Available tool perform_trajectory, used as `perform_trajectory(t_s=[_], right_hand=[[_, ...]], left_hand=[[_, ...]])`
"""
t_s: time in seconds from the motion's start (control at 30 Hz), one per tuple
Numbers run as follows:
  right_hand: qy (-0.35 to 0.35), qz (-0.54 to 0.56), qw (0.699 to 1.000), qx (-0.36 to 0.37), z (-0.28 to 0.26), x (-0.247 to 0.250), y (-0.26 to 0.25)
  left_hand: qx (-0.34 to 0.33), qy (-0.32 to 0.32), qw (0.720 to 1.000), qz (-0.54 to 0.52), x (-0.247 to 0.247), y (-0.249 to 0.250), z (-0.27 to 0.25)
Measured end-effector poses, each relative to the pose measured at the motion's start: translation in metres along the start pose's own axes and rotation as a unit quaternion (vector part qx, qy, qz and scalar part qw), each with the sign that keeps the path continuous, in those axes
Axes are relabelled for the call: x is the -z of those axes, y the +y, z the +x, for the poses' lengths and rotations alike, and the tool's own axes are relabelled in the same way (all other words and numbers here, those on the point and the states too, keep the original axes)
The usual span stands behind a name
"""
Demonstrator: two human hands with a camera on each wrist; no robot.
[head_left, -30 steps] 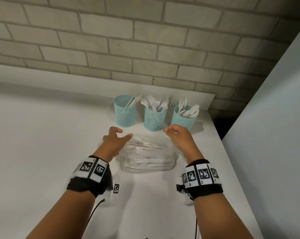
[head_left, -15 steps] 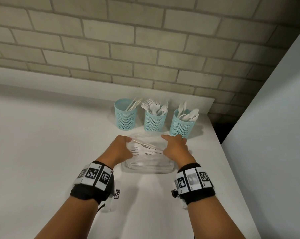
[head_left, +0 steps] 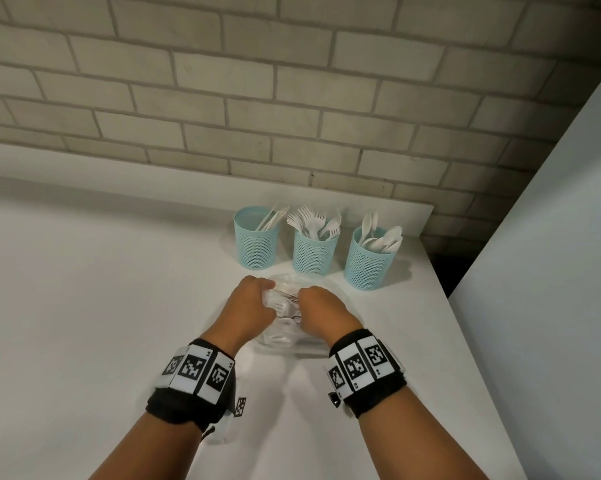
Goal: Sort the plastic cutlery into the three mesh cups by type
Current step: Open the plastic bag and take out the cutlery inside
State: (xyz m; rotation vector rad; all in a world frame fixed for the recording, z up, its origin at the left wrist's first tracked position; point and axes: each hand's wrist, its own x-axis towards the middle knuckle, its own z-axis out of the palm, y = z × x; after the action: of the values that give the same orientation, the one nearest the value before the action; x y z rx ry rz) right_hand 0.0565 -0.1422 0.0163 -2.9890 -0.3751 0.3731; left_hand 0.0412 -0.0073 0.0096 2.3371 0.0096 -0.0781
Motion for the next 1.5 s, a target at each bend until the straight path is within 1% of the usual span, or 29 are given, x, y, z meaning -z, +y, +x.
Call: perform_trajectory(t_s=[0.13, 0.3, 0.43, 0.57, 0.63, 0.7, 0.8, 0.97, 1.1, 1.17, 1.27, 1.4, 1.5], right_hand=[[-0.029, -0.001, 1.000, -0.006, 0.002, 0.004, -0.002], [-0.062, -0.026, 0.997, 0.034, -0.001, 0.011, 0.000], [-0.067, -0.058, 0.994, 0.061, -0.005, 0.008, -0.006], [-0.077, -0.042, 0.996, 0.001, -0.003, 0.001, -0.007], [-0.080, -0.027, 0.996, -0.012, -0.002, 0.000, -0.007], [-0.076, -0.027, 0.997, -0.006, -0.001, -0.001, -0.008], [-0.073, -0.055, 0.996, 0.002, -0.001, 0.000, -0.010], [-0.096, -0.105, 0.989, -0.035, 0.002, 0.002, -0.016], [-0.084, -0.099, 0.991, -0.039, 0.003, 0.002, -0.015], [-0.065, -0.078, 0.994, -0.032, 0.005, -0.001, -0.018], [-0.063, -0.052, 0.996, -0.037, 0.005, -0.008, -0.023], [-0.104, -0.048, 0.992, -0.050, 0.008, -0.006, -0.022], [-0.098, -0.038, 0.993, -0.047, 0.010, -0.004, -0.016]], left_hand=[[-0.004, 0.006, 1.000, -0.022, -0.003, 0.003, -0.001], [-0.002, -0.001, 1.000, -0.030, -0.003, 0.002, -0.002], [-0.007, -0.002, 0.999, -0.046, -0.004, 0.003, -0.004], [-0.002, 0.002, 0.999, -0.048, -0.004, 0.004, -0.006], [0.003, 0.006, 0.999, -0.051, -0.003, 0.005, -0.008], [0.005, 0.008, 0.999, -0.053, -0.001, 0.006, -0.009], [0.009, 0.007, 0.998, -0.059, 0.001, 0.007, -0.010], [-0.001, -0.002, 0.998, -0.068, 0.001, 0.008, -0.012], [-0.014, 0.005, 0.997, -0.079, -0.003, 0.007, -0.012], [-0.017, 0.008, 0.996, -0.084, -0.004, 0.005, -0.012], [-0.022, 0.006, 0.995, -0.100, -0.005, 0.006, -0.012], [-0.027, 0.006, 0.992, -0.121, -0.006, 0.009, -0.012], [-0.017, 0.007, 0.989, -0.146, -0.008, 0.007, -0.010]])
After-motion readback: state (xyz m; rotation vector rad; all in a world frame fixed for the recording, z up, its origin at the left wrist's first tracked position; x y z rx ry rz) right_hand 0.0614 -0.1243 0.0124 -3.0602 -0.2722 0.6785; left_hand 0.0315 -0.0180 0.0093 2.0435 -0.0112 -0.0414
